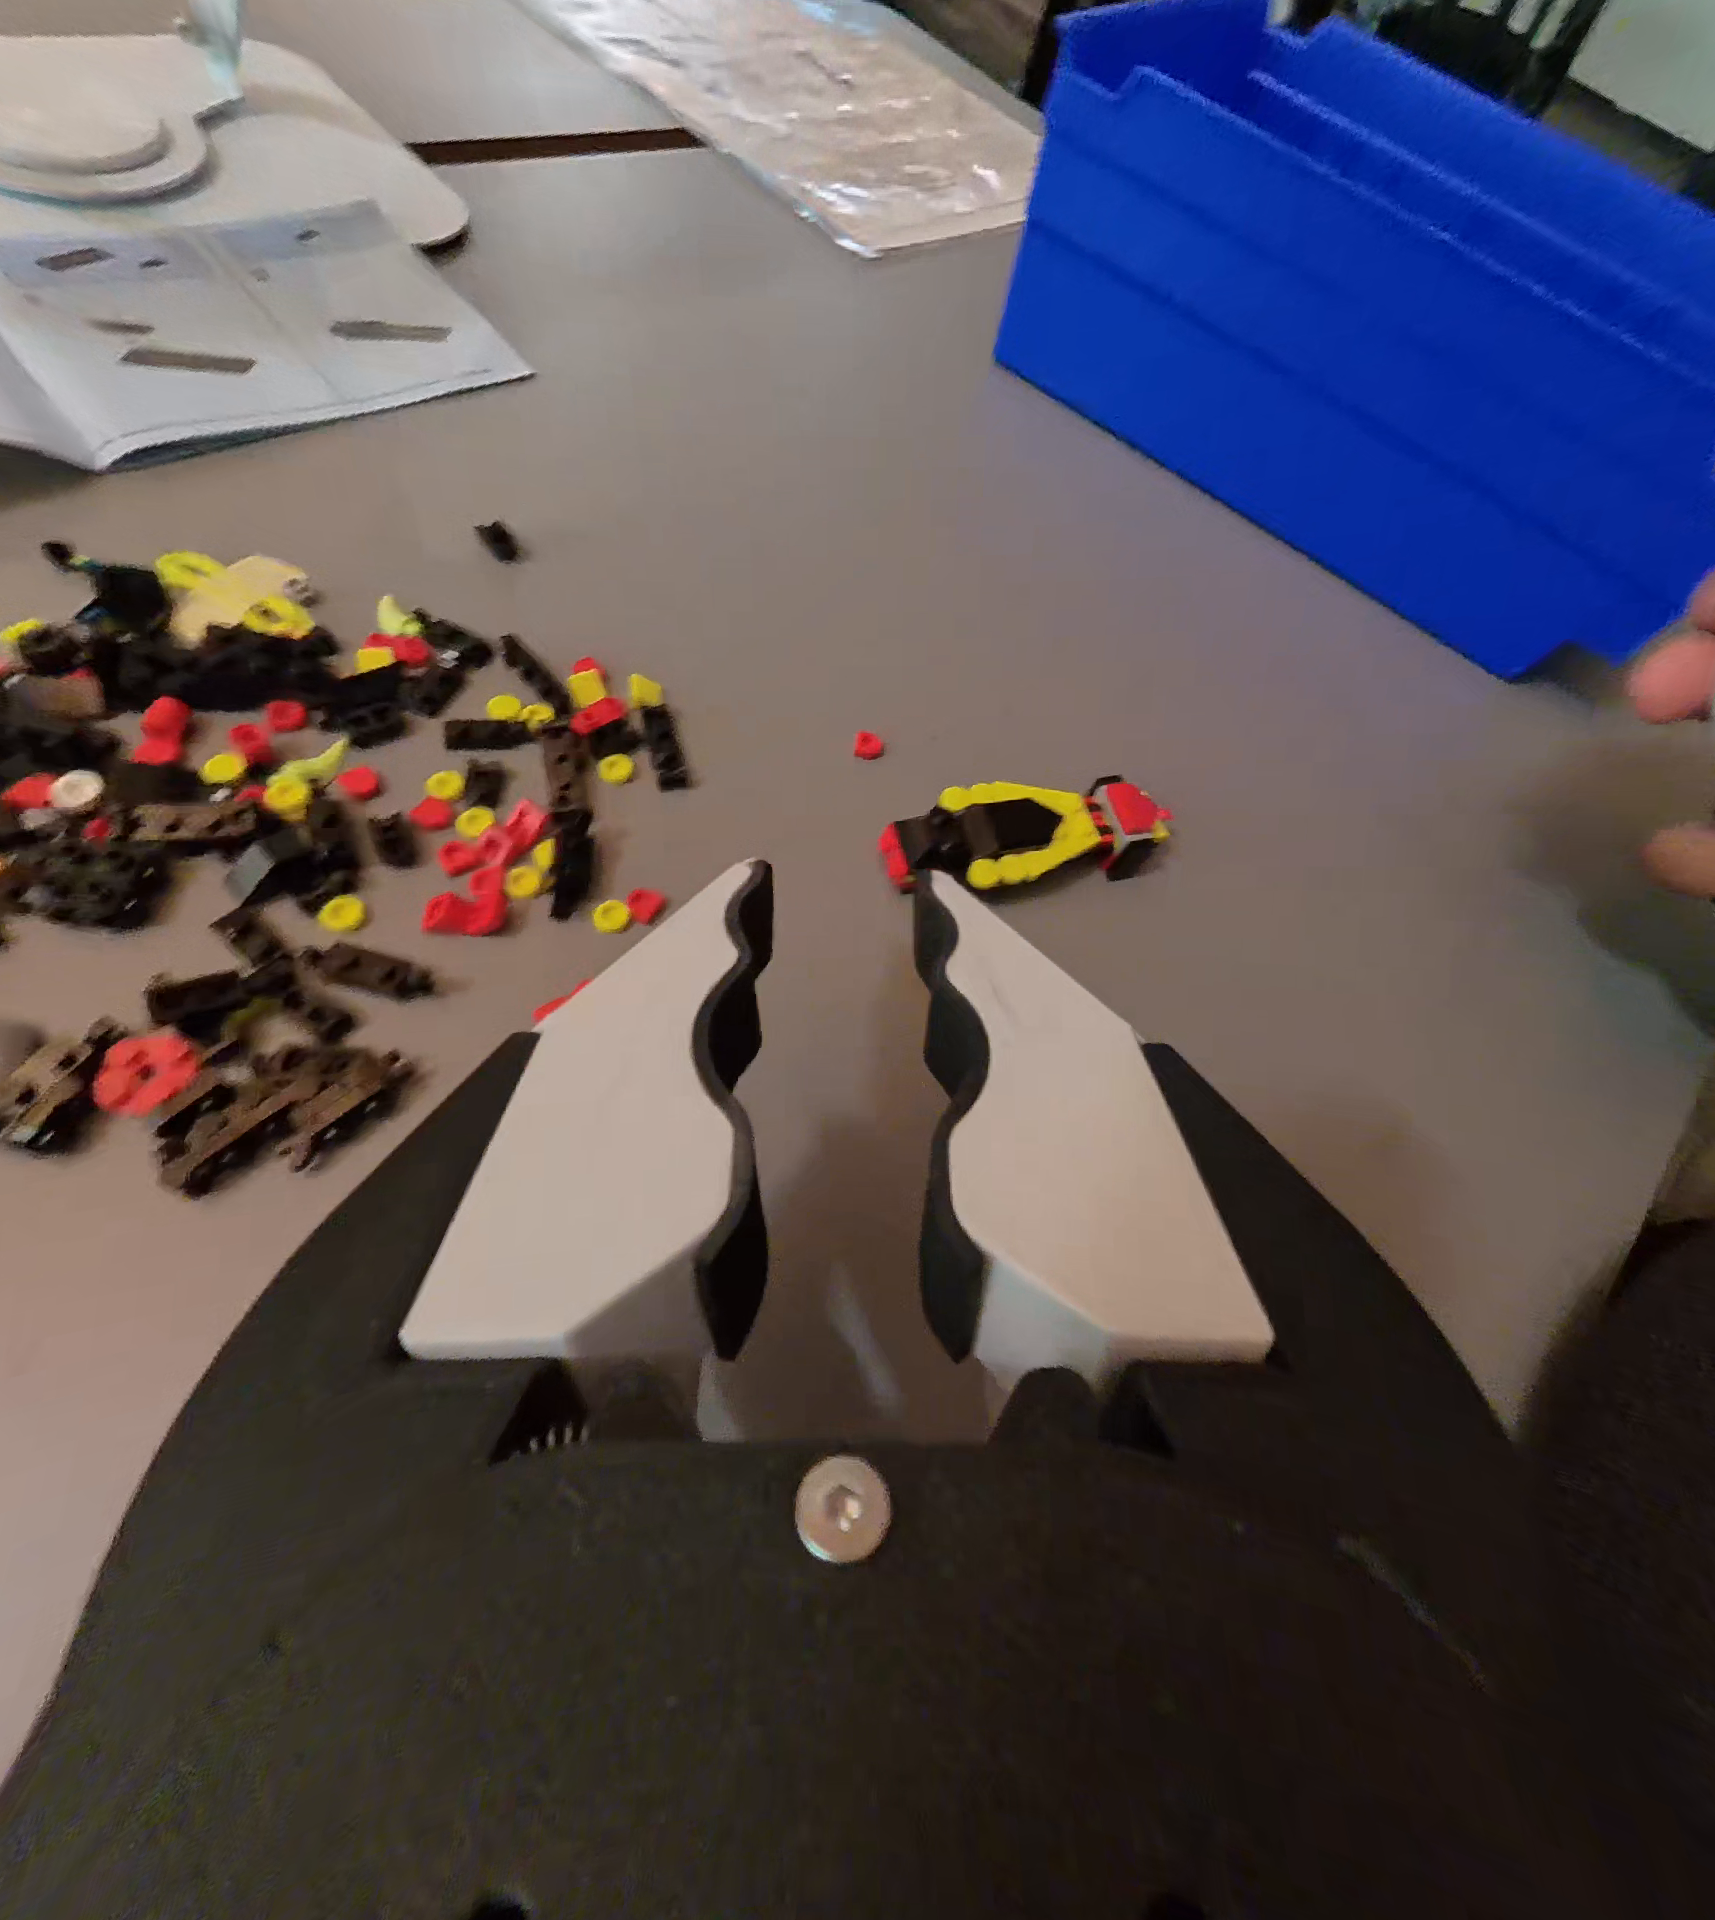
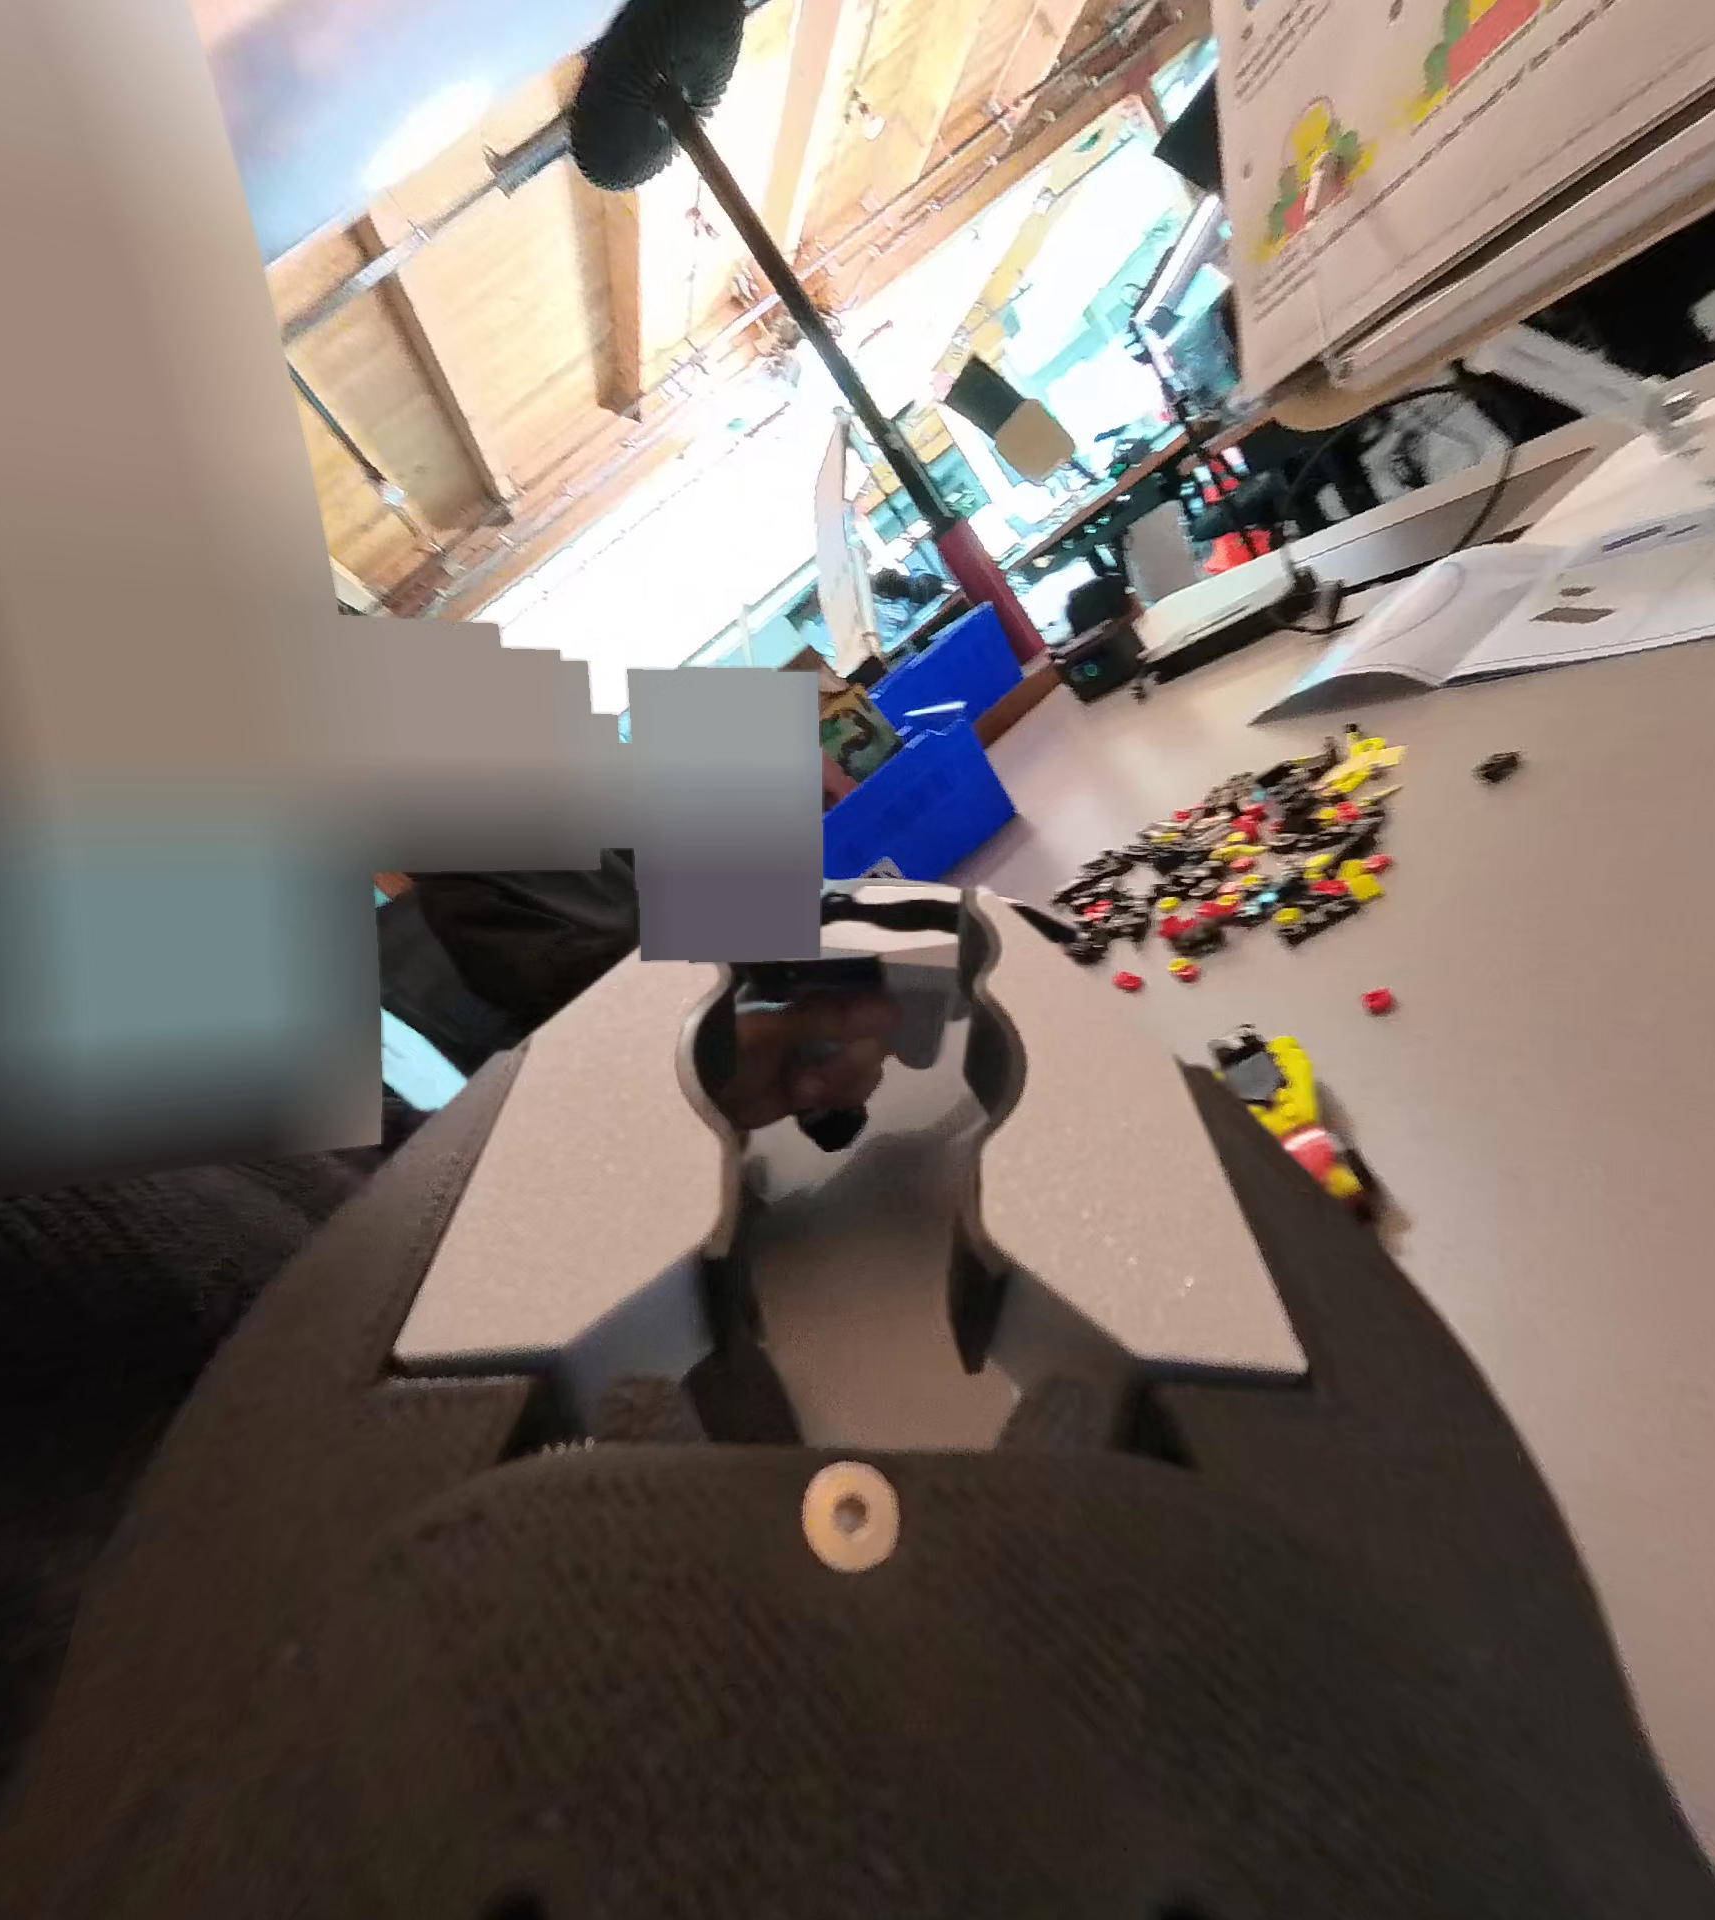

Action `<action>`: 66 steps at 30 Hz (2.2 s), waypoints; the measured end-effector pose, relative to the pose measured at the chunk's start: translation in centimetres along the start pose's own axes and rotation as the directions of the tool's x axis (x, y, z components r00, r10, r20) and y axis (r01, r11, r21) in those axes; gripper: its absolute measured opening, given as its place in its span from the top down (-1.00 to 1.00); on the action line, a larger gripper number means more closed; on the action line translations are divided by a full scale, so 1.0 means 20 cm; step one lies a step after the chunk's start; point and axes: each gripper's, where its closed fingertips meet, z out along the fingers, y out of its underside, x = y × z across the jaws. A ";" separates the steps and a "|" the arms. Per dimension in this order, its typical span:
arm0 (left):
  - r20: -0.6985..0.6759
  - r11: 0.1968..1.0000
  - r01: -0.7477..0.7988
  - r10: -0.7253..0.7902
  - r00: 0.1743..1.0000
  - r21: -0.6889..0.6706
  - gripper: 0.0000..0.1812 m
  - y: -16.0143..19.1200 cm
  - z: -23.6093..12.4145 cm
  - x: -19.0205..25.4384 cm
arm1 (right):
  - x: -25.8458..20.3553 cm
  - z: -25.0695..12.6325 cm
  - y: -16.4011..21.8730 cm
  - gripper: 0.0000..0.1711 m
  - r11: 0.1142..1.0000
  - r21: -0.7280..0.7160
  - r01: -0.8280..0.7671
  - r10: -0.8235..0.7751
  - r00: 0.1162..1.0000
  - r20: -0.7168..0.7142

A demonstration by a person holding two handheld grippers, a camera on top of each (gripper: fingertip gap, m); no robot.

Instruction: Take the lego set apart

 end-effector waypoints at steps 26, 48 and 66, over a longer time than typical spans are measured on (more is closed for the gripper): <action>-0.319 0.821 -0.533 0.459 0.829 -0.203 0.56 0.15 0.38 0.28 | -0.08 -0.19 -0.01 0.46 0.989 0.009 0.149 -0.148 0.988 -0.047; -0.688 0.947 -0.279 0.094 0.720 -0.162 0.60 0.08 0.15 0.69 | 0.19 -0.17 0.32 0.48 0.894 -0.410 0.183 -0.304 0.918 -0.254; -0.618 0.940 -0.331 0.308 0.724 0.081 0.46 0.01 0.06 0.63 | 0.11 -0.08 0.32 0.69 0.927 -0.365 -0.089 0.038 0.989 -0.144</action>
